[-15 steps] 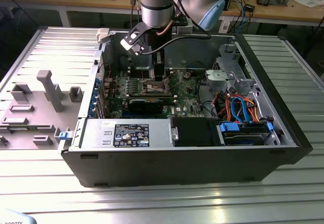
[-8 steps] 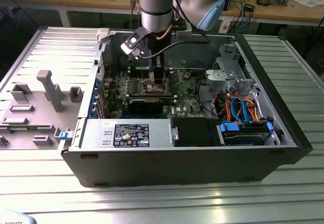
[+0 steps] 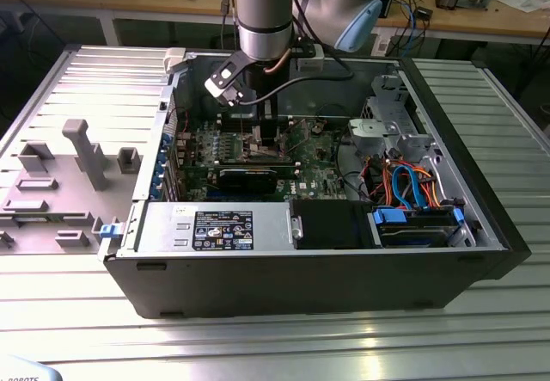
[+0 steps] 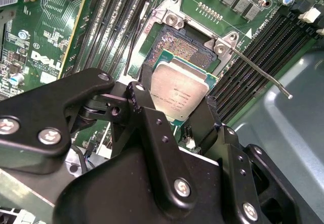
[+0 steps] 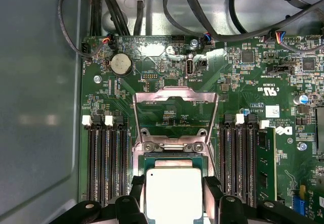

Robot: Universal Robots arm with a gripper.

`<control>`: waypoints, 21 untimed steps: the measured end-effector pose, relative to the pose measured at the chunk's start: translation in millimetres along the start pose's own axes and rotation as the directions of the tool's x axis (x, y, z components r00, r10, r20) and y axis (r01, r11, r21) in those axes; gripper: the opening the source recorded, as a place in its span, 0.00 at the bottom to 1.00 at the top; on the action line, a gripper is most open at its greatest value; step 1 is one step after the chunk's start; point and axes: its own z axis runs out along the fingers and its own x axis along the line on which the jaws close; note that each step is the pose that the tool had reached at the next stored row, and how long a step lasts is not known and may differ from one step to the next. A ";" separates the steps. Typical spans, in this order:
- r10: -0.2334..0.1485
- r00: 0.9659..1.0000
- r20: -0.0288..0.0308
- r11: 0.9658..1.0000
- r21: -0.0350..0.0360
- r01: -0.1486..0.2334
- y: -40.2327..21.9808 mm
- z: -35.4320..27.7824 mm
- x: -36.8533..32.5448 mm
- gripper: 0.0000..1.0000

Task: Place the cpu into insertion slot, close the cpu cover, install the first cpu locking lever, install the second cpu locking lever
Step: 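Place the cpu into insertion slot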

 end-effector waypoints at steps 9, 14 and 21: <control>0.000 1.000 0.000 1.000 0.000 0.000 0.0 0.2 0.0 0.54; -0.002 1.000 0.000 1.000 0.000 0.002 -3.5 10.9 -0.1 0.54; -0.007 1.000 -0.001 1.000 0.000 0.007 -6.9 18.3 -0.2 0.54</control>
